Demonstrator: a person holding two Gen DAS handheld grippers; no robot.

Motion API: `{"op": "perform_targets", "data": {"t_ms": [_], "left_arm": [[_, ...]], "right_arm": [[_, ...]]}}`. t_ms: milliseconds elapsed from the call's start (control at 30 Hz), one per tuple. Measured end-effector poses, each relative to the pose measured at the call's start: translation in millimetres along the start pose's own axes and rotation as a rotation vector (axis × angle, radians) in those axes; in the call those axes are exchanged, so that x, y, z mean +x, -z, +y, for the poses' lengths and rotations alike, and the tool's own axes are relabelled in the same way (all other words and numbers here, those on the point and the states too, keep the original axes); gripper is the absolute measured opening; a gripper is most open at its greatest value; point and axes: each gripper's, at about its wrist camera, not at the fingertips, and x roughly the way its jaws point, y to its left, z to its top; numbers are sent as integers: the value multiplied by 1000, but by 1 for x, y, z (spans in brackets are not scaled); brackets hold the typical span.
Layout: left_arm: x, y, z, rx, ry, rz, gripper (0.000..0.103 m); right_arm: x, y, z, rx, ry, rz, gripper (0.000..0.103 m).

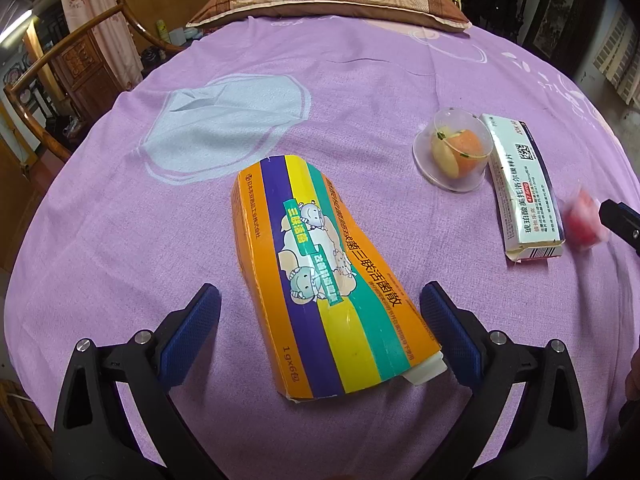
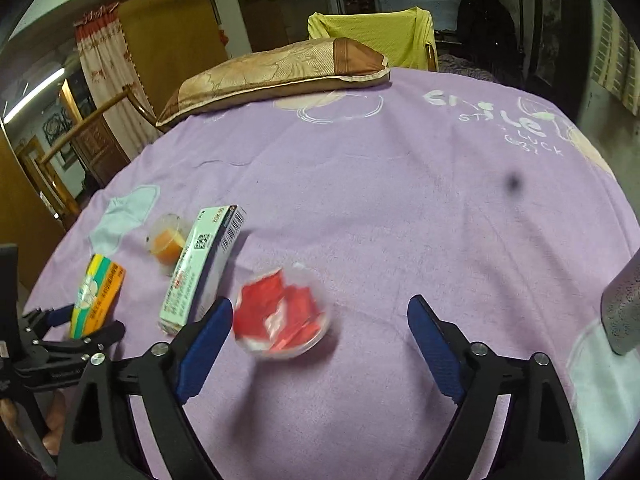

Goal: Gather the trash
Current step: 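Push the white medicine box beside the red cup with the right tool, then grasp the clear cup of red wrappers with the right tool while the left tool grasps the striped box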

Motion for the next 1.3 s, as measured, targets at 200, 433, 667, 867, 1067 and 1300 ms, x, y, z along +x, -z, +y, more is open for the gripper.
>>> {"op": "perform_targets", "data": {"t_ms": [200, 433, 667, 867, 1067, 1300], "left_arm": [[-2, 0, 1, -8, 7, 0, 97], [-6, -1, 19, -111, 55, -24, 97], [-6, -4, 21, -124, 63, -27, 97], [-4, -3, 18, -105, 38, -19, 97], [-5, -3, 21, -117, 56, -26, 97], [-12, -3, 28, -140, 153, -65, 84]], "right_arm": [[1, 2, -8, 47, -22, 12, 90], [1, 4, -1, 49, -46, 11, 92], [-2, 4, 7, 36, -67, -14, 93], [16, 3, 27, -46, -31, 13, 93], [18, 2, 15, 5, -16, 41, 57], [9, 0, -1, 69, -22, 26, 57]]}}
